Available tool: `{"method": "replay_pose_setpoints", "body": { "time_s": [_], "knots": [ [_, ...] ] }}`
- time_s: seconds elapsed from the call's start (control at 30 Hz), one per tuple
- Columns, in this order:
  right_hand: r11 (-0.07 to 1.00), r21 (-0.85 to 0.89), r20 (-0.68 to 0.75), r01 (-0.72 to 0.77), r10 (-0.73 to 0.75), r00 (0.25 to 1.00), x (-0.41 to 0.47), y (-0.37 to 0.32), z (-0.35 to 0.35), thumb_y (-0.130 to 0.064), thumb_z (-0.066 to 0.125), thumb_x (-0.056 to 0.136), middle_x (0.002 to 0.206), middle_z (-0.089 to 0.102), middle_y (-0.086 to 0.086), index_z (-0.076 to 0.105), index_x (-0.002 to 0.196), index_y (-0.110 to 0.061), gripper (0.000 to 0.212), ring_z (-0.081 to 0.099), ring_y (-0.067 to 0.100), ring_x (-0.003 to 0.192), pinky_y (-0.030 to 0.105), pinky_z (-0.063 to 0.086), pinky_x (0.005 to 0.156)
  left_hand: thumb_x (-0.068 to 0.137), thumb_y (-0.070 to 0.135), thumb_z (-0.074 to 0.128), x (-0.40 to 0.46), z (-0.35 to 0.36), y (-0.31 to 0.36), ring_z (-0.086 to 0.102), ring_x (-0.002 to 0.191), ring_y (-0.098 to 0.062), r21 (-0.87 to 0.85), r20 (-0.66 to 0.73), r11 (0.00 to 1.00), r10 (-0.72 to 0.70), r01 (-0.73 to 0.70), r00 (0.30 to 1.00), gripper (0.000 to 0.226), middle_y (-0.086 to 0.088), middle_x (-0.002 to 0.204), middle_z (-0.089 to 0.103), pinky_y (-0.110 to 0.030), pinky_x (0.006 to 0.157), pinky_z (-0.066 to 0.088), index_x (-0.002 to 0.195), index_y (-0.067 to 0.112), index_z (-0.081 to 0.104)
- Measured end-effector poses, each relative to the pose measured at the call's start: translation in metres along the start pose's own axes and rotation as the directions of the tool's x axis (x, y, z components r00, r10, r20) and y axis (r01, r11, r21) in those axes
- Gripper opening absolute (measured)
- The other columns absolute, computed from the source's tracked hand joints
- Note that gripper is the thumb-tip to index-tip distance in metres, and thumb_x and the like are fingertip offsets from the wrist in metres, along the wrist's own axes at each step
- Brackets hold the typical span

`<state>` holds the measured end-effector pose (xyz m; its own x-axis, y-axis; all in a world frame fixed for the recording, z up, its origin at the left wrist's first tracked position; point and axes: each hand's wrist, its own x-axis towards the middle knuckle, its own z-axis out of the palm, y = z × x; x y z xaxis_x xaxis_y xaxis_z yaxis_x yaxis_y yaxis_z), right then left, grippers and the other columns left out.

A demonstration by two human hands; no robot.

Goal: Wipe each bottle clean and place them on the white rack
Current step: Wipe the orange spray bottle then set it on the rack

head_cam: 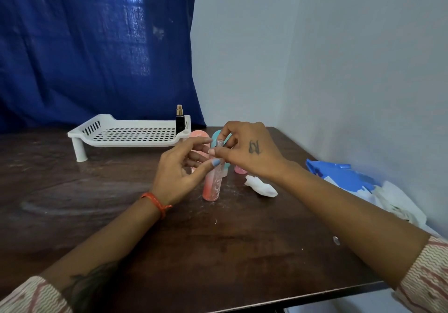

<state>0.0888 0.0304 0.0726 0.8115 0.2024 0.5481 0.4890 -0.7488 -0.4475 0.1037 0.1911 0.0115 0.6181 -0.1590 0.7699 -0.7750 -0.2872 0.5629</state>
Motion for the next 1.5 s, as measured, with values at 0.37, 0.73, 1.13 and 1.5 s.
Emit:
{"method": "replay_pose_setpoints", "body": {
  "time_s": [0.37, 0.73, 1.13, 1.5],
  "knots": [
    [0.999, 0.032, 0.045, -0.008, 0.006, 0.999, 0.0, -0.004, -0.002, -0.039, 0.073, 0.077, 0.074, 0.071, 0.0, 0.068, 0.089, -0.015, 0.027, 0.065, 0.007, 0.066, 0.025, 0.053, 0.067, 0.072, 0.027, 0.072, 0.0, -0.001, -0.002, 0.063, 0.079, -0.001, -0.022, 0.05, 0.999, -0.038, 0.039, 0.998, 0.046, 0.012, 0.091, 0.063, -0.016, 0.069, 0.054, 0.115, 0.027, 0.054],
    [0.958, -0.229, 0.17, -0.172, 0.213, 0.962, -0.029, 0.053, -0.019, -0.037, 0.069, 0.079, 0.08, 0.069, -0.004, 0.072, 0.088, -0.014, 0.025, 0.062, 0.012, 0.078, 0.025, 0.047, 0.07, 0.077, 0.014, 0.074, 0.002, -0.004, 0.002, 0.06, 0.081, -0.002, -0.02, 0.066, 0.994, -0.106, 0.107, 0.992, 0.049, 0.01, 0.092, 0.06, -0.012, 0.07, 0.052, 0.108, 0.044, 0.05],
    [0.961, -0.216, -0.006, -0.172, 0.175, 0.985, -0.043, 0.065, 0.004, -0.03, 0.06, 0.088, 0.079, 0.063, -0.007, 0.07, 0.09, -0.016, 0.017, 0.053, 0.004, 0.07, 0.012, 0.035, 0.058, 0.074, 0.019, 0.072, 0.007, -0.01, 0.003, 0.062, 0.081, -0.008, -0.1, 0.072, 0.976, -0.186, 0.193, 0.98, 0.044, 0.002, 0.093, 0.062, -0.021, 0.076, 0.056, 0.109, 0.04, 0.056],
    [0.883, 0.468, -0.166, -0.031, 0.122, 0.979, -0.034, 0.031, 0.045, -0.011, 0.067, 0.083, 0.093, 0.07, -0.005, 0.071, 0.091, -0.023, 0.015, 0.066, 0.011, 0.084, 0.038, 0.058, 0.072, 0.067, 0.029, 0.069, 0.009, -0.013, 0.0, 0.066, 0.09, -0.031, -0.183, 0.148, 0.932, -0.29, 0.314, 0.946, 0.043, -0.011, 0.096, 0.064, -0.04, 0.081, 0.057, 0.108, 0.033, 0.057]
  ]
}}
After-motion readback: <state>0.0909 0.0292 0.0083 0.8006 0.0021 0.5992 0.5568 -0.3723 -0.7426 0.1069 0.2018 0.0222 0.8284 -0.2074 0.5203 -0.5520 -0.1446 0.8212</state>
